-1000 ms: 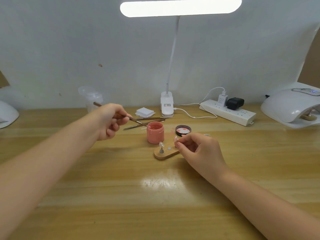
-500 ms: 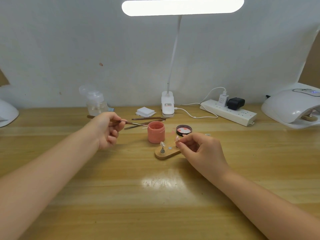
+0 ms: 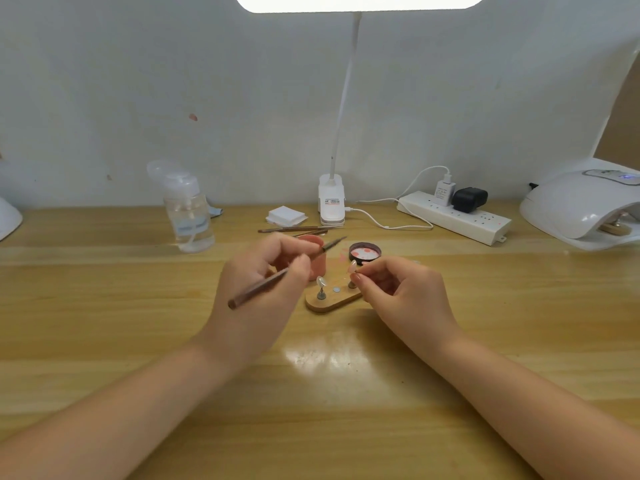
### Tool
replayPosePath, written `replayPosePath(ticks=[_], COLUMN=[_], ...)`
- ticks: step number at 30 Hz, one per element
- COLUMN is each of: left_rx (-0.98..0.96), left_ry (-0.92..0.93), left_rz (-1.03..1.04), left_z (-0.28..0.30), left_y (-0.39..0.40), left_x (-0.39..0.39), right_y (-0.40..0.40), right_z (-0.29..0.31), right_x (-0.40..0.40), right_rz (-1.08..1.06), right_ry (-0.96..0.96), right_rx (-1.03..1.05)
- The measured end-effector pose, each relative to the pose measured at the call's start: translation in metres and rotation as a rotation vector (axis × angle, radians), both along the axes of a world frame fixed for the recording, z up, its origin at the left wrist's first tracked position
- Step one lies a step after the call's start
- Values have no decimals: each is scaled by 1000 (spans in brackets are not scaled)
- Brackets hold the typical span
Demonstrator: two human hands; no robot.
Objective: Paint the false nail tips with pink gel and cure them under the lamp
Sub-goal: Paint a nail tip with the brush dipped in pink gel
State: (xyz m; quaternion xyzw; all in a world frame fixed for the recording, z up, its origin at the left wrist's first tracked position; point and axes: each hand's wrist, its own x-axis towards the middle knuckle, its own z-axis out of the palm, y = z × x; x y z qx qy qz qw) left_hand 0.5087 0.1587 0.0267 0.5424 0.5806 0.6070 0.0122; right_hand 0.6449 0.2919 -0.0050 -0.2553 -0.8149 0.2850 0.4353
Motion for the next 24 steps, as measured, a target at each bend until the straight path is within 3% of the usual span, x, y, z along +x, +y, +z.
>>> replayPosePath(ticks=[3,8,24], left_rx=[-7,-21,-62], left_ry=[229,369,403], left_rz=[25,50,32], left_z=[-9,-14,-17], left_y=[-5,-6,-7], left_x=[3,0,2], right_y=[1,0,-1], right_z=[0,0,1], right_x=[0,1,2], right_rz=[-8,-6,-12], right_ry=[-9,-15,-4], right_rx=[6,15,22])
